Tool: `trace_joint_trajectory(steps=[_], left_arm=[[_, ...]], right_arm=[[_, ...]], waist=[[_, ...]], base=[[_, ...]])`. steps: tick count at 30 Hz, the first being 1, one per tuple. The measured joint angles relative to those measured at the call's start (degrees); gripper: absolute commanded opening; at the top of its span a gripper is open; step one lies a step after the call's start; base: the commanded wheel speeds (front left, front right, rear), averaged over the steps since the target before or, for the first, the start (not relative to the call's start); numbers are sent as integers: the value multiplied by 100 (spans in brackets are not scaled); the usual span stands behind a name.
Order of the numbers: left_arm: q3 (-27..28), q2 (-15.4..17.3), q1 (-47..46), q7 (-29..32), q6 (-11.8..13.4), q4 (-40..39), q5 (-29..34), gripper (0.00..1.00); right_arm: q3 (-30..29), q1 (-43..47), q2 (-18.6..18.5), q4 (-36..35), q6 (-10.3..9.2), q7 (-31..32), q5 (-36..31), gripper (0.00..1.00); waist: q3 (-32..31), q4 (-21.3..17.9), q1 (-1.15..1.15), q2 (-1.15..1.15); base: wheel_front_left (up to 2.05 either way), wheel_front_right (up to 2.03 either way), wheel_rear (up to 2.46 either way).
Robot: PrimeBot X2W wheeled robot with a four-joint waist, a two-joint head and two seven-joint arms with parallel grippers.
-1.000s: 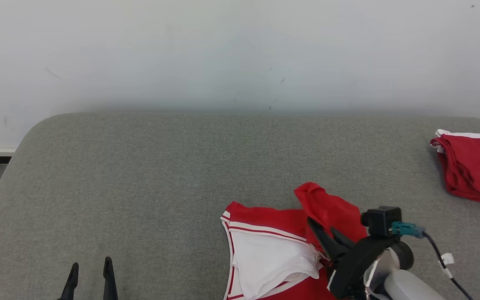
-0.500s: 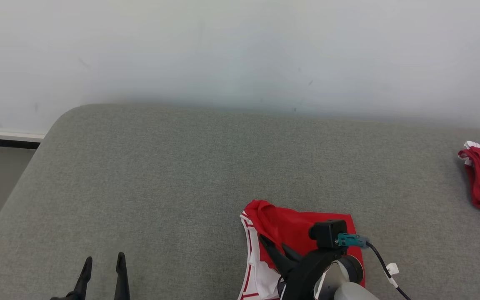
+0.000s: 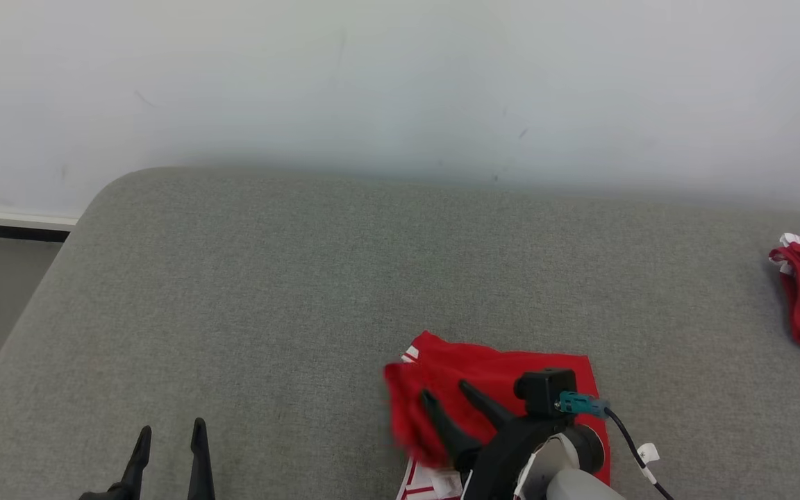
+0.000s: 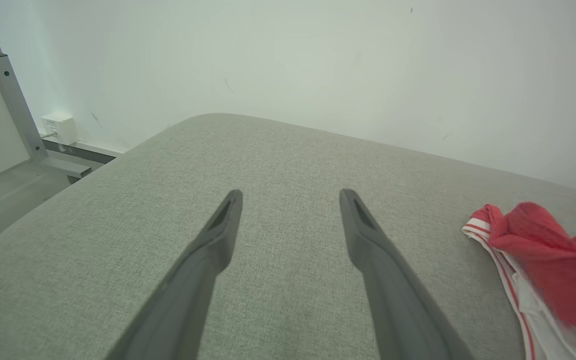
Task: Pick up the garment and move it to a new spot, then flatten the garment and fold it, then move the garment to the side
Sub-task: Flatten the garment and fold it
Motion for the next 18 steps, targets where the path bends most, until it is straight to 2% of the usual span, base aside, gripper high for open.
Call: trace_joint_trajectory(steps=[4,9,18], left_arm=[[22,-1,1,0,-4,2,0,100],[78,-1,14,0,-5,-24,1,100],[186,-1,94,-1,0,-235,18,100]], right_arm=[[55,-59,-30,-110,0,-318,55,100],[-185,-73,-463,-374,0,-776,62,100],[-1255,465,-1063,-1203,0,-971,-354,100]], waist=[[-10,-59,0,0],[-39,-174,0,0],[-91,-501,0,0]], base=[[0,0,0],[0,0,0],[0,0,0]])
